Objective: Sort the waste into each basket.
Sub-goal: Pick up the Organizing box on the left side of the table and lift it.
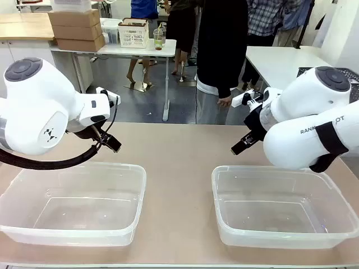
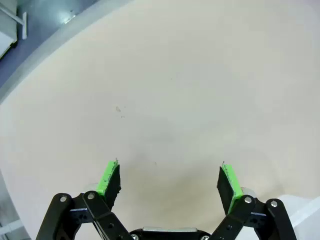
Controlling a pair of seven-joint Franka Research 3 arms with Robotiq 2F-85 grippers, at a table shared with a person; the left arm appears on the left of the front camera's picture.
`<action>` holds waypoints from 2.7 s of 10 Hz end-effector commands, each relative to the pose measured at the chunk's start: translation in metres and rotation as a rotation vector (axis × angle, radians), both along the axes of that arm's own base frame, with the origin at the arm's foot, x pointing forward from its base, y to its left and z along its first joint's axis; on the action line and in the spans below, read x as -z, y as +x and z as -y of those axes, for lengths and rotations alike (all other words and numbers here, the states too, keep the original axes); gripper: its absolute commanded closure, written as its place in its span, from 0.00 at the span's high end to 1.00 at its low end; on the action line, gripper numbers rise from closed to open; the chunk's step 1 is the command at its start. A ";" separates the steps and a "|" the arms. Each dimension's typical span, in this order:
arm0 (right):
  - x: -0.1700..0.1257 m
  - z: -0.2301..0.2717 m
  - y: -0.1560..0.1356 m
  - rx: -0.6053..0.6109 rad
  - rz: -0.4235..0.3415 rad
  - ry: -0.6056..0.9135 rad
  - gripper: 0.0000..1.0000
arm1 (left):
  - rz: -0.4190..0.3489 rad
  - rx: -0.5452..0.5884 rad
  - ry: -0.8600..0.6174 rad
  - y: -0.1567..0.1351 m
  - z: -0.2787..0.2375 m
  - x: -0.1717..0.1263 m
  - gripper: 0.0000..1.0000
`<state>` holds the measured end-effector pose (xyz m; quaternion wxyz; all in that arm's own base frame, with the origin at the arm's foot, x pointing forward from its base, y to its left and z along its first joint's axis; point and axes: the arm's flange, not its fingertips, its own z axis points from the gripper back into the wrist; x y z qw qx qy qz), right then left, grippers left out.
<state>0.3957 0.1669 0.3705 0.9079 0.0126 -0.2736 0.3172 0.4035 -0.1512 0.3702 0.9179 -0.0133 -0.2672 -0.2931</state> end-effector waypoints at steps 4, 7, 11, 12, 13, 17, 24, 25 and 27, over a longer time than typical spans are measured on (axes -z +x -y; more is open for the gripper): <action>0.000 0.000 0.000 0.000 0.000 0.000 1.00 | 0.000 0.000 0.000 0.000 0.000 0.000 1.00; 0.000 0.000 0.000 0.000 0.000 0.000 1.00 | 0.000 0.000 0.000 0.000 0.000 0.000 1.00; 0.000 0.000 0.000 -0.001 0.000 -0.001 1.00 | 0.000 0.000 0.000 0.000 0.000 0.000 1.00; -0.043 0.009 -0.016 -0.027 -0.068 0.029 1.00 | 0.033 0.065 -0.039 -0.017 -0.001 -0.036 1.00; -0.089 0.029 -0.047 0.012 -0.058 0.042 1.00 | 0.054 0.118 -0.024 -0.047 -0.012 -0.081 1.00; -0.127 0.032 -0.049 0.051 0.035 0.054 1.00 | 0.147 0.152 -0.045 -0.051 0.010 -0.131 1.00; -0.188 0.218 -0.122 0.411 -0.372 1.292 1.00 | -0.242 -0.214 -1.181 -0.072 -0.166 -0.164 1.00; -0.180 0.246 -0.121 0.462 -0.359 1.429 1.00 | -0.169 -0.287 -1.293 -0.076 -0.189 -0.165 1.00; -0.155 0.278 -0.124 0.669 -0.297 1.454 1.00 | -0.082 -0.415 -1.244 -0.084 -0.211 -0.161 1.00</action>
